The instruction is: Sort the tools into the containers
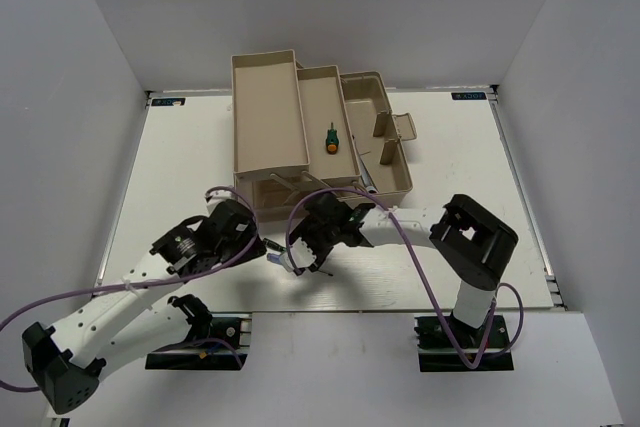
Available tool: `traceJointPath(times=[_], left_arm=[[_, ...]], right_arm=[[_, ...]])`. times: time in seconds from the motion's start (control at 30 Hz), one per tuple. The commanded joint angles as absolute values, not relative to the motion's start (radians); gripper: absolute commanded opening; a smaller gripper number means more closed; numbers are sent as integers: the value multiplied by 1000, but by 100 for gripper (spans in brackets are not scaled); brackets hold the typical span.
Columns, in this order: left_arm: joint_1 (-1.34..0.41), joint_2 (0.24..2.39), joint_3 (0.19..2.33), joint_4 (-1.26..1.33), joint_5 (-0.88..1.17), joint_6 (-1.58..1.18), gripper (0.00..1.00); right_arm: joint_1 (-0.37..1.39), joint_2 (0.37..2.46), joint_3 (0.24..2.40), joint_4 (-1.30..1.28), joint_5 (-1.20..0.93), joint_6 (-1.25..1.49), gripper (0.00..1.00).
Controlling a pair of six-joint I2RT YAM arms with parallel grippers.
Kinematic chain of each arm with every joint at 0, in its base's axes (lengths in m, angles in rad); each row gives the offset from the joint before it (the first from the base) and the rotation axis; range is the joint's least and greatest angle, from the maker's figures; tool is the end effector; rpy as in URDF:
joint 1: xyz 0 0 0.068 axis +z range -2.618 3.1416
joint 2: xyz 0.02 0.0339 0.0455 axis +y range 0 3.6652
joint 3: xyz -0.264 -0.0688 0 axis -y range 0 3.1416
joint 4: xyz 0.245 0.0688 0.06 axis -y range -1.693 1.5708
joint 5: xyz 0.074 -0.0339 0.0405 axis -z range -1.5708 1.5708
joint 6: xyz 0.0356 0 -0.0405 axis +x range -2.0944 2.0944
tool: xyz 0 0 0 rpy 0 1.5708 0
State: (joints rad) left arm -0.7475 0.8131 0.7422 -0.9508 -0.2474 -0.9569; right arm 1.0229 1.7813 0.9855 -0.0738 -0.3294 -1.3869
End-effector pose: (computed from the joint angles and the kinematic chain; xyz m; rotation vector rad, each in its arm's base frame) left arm 0.1114 -0.0914 0.2552 -0.3593 2.5552 -0.3357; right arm 0.1771 0.3124 0.1563 -2.2810 0.7186 0.2322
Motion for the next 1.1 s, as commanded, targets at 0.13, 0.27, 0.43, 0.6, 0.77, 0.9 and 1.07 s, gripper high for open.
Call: traceJointPath(times=[0.13,0.27,0.43,0.6,0.77,0.9,1.07], left_arm=[[-746,881,725,-796,-155,-948,63],[-746,890,750,-805,-166,-937,64],[-746,890,759,-816,-166,-946,64],[-746,899,739,-796,-166,-946,64],[-746,983,730,-761,-111,-956,63],[-746,1070,700,-672,-48,-956,59],[-746,1140,690,-614,-20,-946,55]], right_arm=[[1016,1807,982,-377,-308,-1445,60],[1019,1813,985,-484,-327,-1460,48],[1017,1819,1012,-563,-328,-1451,28],[1012,1758,1022,-612,-347,-1399,0],[967,1611,1115,-834,-495,-1208,0],[920,1474,1174,-923,-670,-1011,0],[844,1221,1123,-824,-655,-824,0]])
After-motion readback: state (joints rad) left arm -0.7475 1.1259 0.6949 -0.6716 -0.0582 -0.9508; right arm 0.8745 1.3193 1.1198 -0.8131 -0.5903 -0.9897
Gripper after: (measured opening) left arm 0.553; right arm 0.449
